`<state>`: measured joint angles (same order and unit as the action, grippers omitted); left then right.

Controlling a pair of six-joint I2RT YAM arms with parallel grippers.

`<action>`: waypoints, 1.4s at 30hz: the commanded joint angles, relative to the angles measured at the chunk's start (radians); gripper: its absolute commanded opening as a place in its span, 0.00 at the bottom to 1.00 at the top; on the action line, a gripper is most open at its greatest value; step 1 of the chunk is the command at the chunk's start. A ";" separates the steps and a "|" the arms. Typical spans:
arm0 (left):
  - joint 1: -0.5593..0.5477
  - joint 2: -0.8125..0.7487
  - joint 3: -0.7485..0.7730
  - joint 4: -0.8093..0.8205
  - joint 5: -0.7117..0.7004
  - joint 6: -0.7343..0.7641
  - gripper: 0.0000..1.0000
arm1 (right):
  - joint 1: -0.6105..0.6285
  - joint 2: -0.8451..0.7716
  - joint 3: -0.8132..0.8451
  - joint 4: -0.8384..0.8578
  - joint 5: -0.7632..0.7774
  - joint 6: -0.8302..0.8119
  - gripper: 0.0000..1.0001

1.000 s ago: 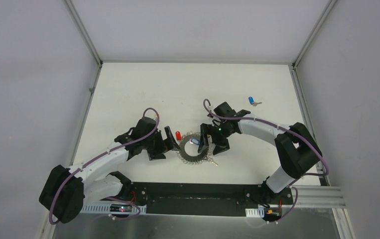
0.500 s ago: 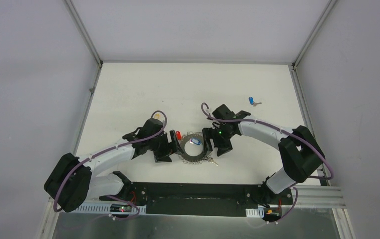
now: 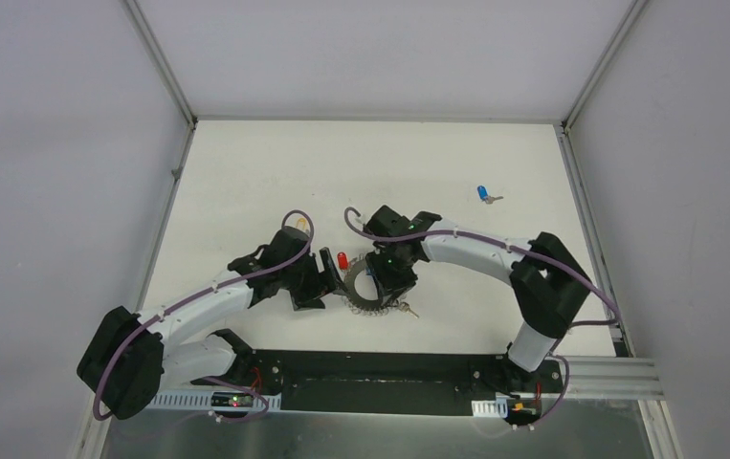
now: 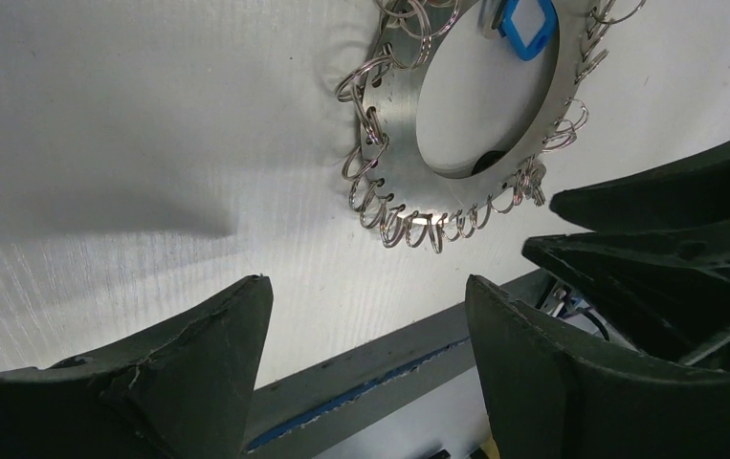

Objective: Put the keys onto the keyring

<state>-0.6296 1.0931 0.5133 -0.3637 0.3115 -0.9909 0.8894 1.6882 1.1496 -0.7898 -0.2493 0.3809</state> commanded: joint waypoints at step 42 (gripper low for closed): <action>-0.010 0.059 0.012 0.007 0.006 -0.003 0.77 | 0.128 0.128 0.140 -0.171 0.420 -0.009 0.35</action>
<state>-0.6296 1.1545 0.5076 -0.3805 0.3157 -1.0058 1.0111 1.8431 1.2469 -0.9218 0.0841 0.3855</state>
